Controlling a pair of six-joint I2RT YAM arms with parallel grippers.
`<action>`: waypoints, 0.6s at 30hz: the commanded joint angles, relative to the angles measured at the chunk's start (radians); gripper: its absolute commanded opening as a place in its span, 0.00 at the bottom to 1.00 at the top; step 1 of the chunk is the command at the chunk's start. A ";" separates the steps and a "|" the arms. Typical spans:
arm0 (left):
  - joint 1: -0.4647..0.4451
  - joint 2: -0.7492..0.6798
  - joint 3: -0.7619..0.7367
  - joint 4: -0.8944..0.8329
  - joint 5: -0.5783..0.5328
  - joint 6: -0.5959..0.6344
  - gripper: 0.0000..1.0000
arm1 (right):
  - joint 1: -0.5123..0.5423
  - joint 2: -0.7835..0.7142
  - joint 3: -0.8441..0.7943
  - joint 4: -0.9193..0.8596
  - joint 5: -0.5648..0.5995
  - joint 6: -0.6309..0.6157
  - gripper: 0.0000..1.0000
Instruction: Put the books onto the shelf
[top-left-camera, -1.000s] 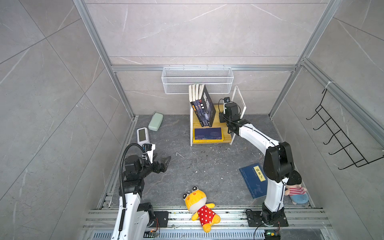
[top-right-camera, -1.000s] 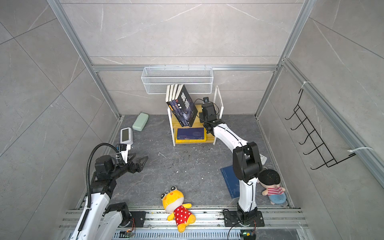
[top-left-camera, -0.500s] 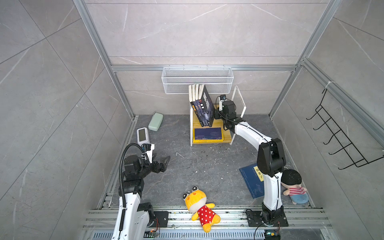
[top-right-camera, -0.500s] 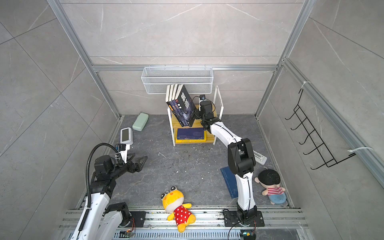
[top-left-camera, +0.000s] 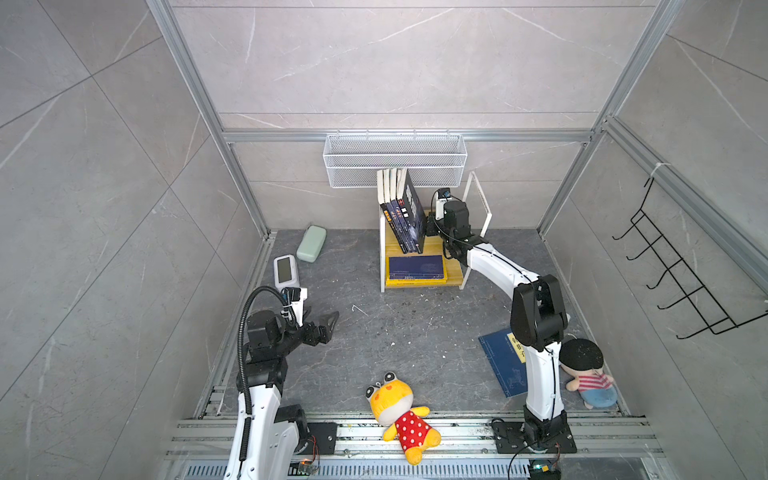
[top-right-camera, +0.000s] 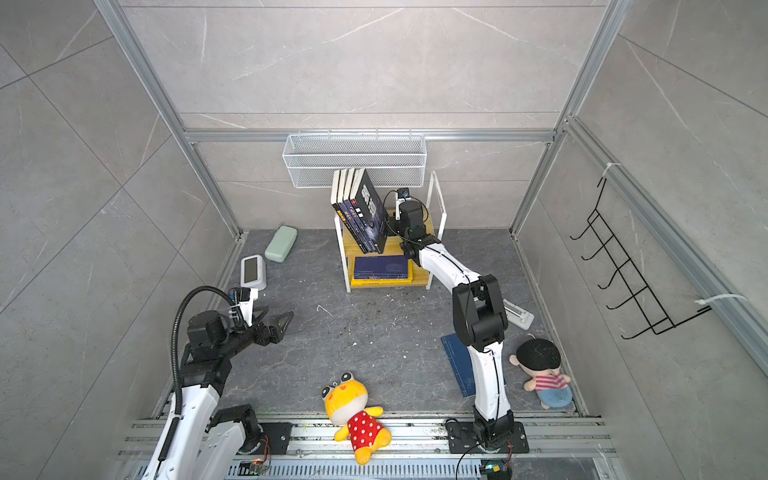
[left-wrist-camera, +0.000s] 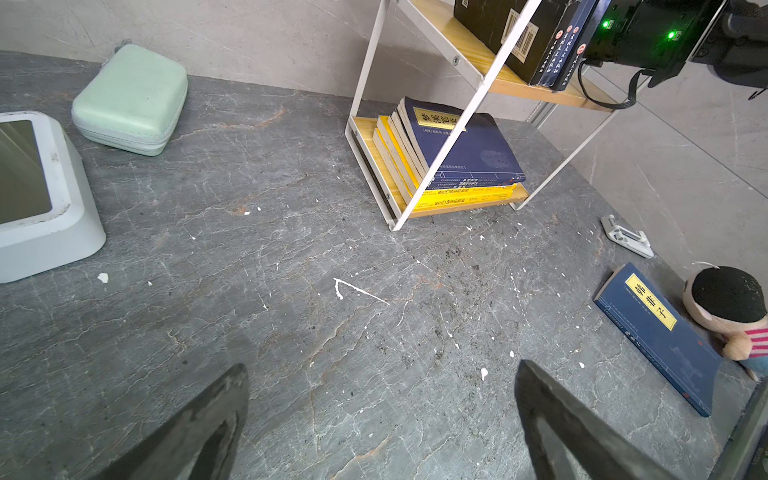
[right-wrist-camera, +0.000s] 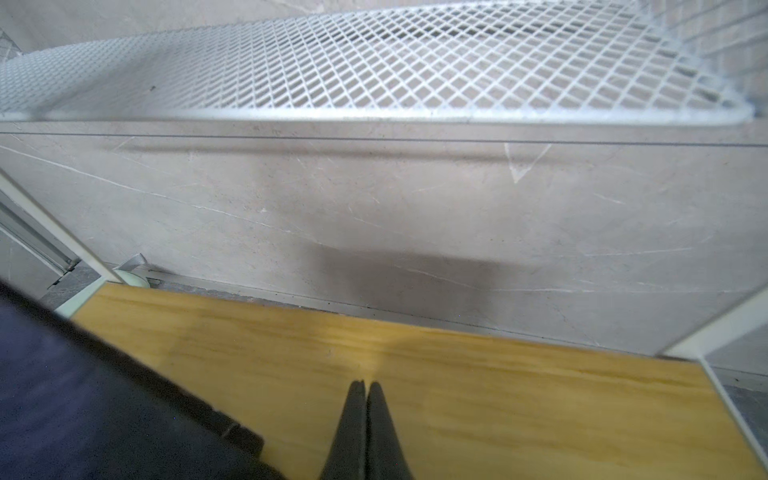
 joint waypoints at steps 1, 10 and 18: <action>0.011 -0.002 0.021 0.003 0.033 0.021 1.00 | 0.012 0.063 -0.009 -0.026 -0.036 0.041 0.00; 0.012 -0.002 0.018 0.011 0.023 0.023 1.00 | 0.015 0.089 0.031 -0.002 -0.067 0.065 0.00; 0.005 -0.007 0.015 0.012 0.026 0.024 1.00 | 0.028 0.060 0.019 -0.008 -0.031 0.032 0.02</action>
